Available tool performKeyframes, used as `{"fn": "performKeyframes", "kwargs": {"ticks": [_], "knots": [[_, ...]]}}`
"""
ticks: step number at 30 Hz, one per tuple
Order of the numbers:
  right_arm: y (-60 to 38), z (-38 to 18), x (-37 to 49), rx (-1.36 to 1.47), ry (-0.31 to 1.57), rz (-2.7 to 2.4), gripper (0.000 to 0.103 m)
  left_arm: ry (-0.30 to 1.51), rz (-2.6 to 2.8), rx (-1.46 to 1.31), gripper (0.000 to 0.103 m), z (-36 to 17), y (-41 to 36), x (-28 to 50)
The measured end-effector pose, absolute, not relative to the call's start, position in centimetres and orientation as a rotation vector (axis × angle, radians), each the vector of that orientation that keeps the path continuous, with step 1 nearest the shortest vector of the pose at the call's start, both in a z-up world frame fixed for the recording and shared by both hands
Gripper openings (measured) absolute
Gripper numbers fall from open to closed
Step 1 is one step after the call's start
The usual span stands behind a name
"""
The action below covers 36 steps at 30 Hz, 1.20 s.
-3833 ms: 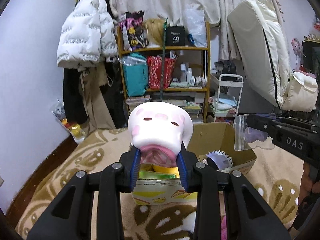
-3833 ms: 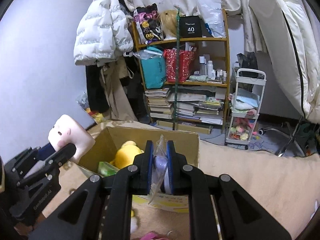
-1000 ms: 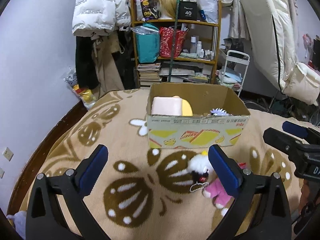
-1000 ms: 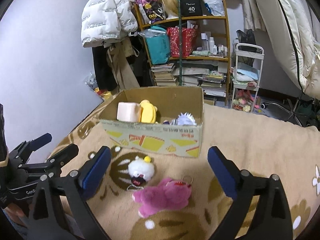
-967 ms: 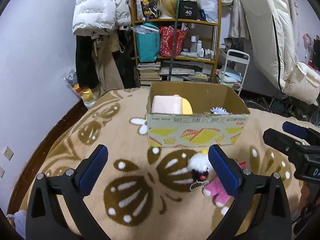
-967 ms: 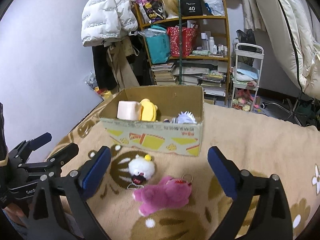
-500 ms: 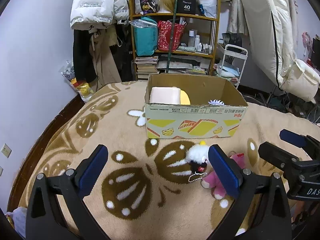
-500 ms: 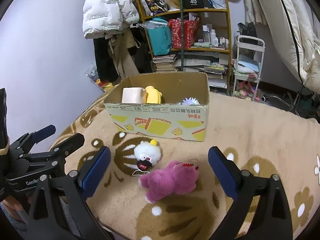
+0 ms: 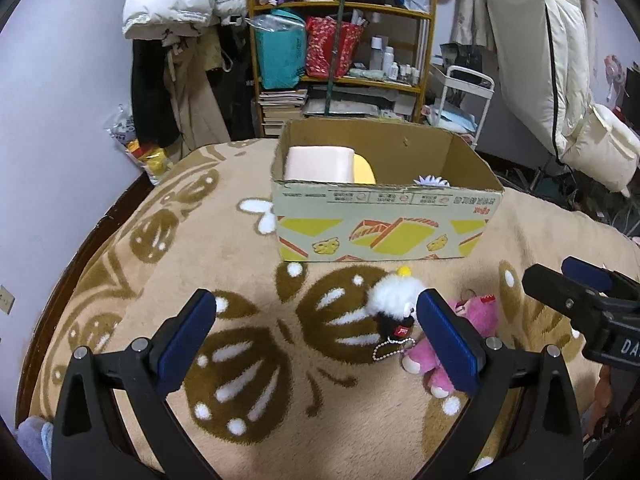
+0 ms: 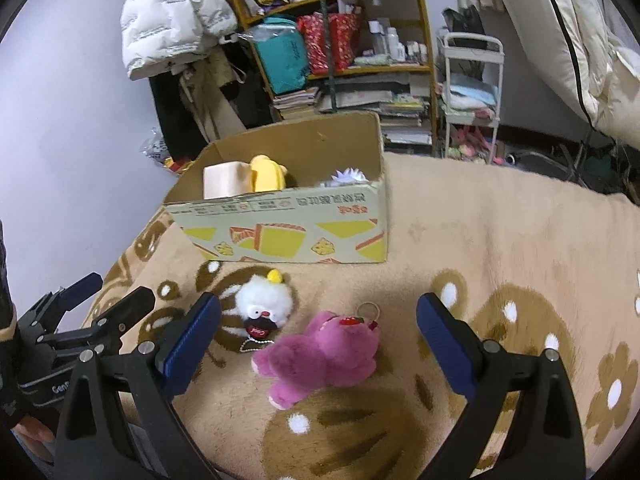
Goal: Organize soft objects
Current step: 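Move both tools back toward the white fluffy plush and pink bear, then grasp the white fluffy plush with the left tool while the right tool grasps the pink bear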
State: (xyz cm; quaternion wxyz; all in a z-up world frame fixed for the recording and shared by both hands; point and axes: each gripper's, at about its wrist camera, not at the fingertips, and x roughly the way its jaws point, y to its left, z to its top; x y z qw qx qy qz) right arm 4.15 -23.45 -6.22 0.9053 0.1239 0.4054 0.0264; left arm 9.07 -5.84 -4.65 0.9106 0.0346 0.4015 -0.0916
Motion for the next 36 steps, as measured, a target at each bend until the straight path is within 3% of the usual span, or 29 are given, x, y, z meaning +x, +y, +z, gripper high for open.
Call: {"fn": "performKeyframes", "kwargs": {"ticks": [36], "knots": [[-26.0,-13.1,8.3,0.486,1.077,-0.005,0.102,1.005,-0.339,0.160,0.099,-11.7,-11.3,13.2]]}}
